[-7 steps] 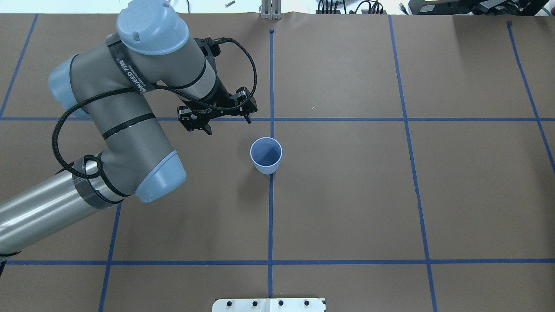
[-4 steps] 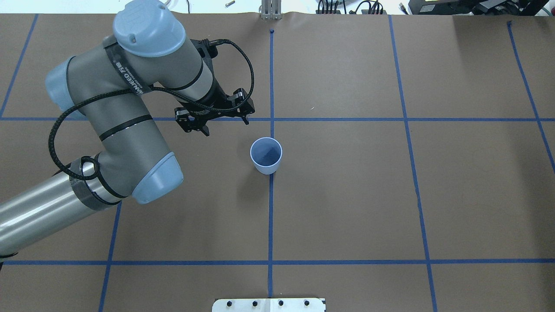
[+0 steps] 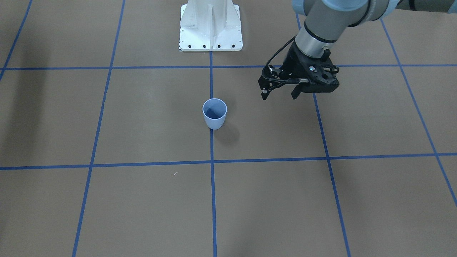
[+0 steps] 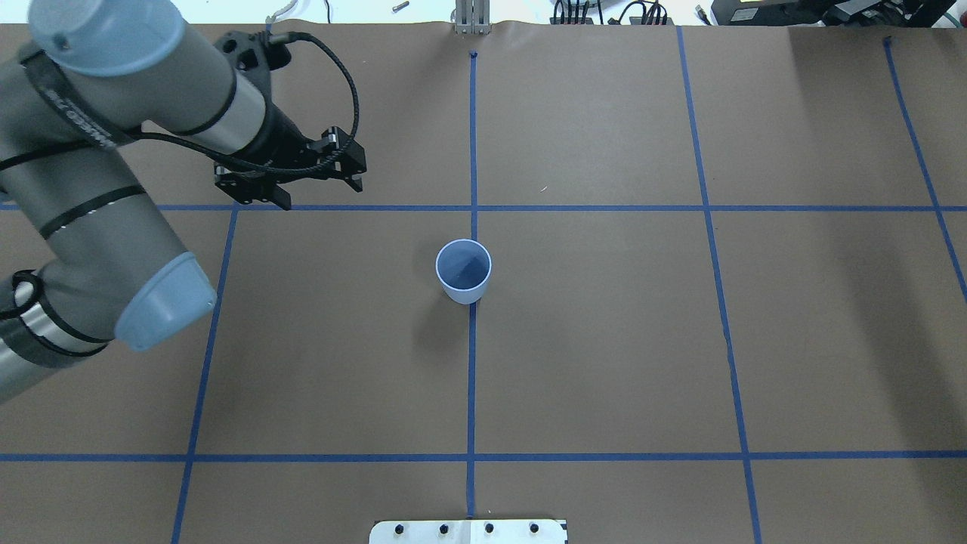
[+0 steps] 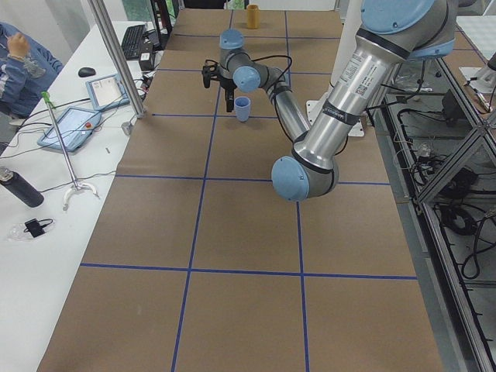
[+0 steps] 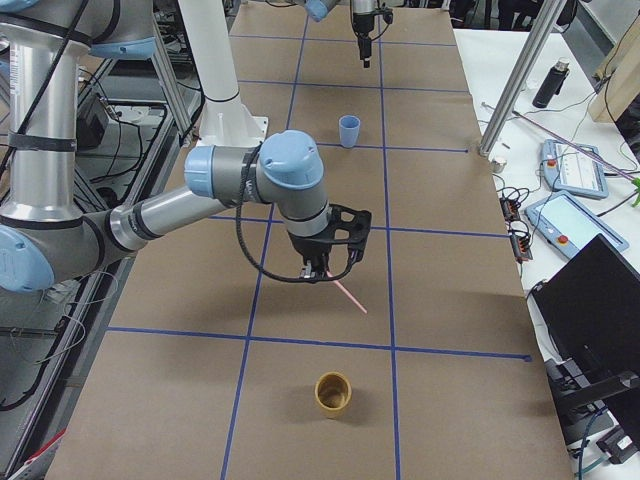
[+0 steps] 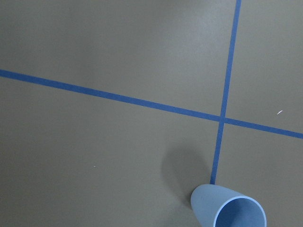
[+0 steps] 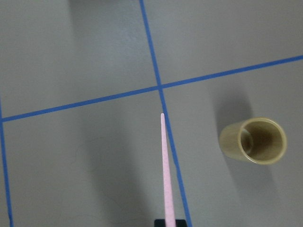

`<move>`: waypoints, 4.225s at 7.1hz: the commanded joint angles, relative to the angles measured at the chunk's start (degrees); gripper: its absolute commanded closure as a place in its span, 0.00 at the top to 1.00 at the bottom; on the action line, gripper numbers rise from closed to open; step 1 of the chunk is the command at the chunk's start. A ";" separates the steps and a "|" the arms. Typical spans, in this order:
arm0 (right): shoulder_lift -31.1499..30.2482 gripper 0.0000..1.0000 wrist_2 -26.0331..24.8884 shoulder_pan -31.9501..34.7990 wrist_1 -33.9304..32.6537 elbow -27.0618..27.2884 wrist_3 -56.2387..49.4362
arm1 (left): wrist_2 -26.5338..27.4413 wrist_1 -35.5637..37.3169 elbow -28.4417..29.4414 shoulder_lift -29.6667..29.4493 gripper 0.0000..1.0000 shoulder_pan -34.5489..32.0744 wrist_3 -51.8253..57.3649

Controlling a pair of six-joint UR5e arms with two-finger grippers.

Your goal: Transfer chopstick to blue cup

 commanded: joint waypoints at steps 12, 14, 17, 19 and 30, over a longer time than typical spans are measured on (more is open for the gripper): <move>49.77 0.00 0.94 -55.48 21.87 -17.29 86.31 | -0.04 -1.23 -1.04 18.71 0.98 -10.49 27.33; 50.03 0.00 1.11 -56.20 21.87 -18.53 86.05 | -0.22 -1.23 -1.39 18.62 0.98 -10.58 27.16; 49.50 0.00 1.02 -57.43 21.87 -18.62 86.05 | -0.22 -1.14 -1.39 18.71 0.98 -10.58 27.16; 49.33 0.47 0.94 -57.78 21.79 -18.97 85.87 | -0.22 -1.14 -1.30 18.62 0.98 -10.49 26.72; 18.34 1.00 -6.40 -29.31 21.96 -12.82 29.02 | -4.96 0.00 0.45 20.73 0.98 -18.66 39.90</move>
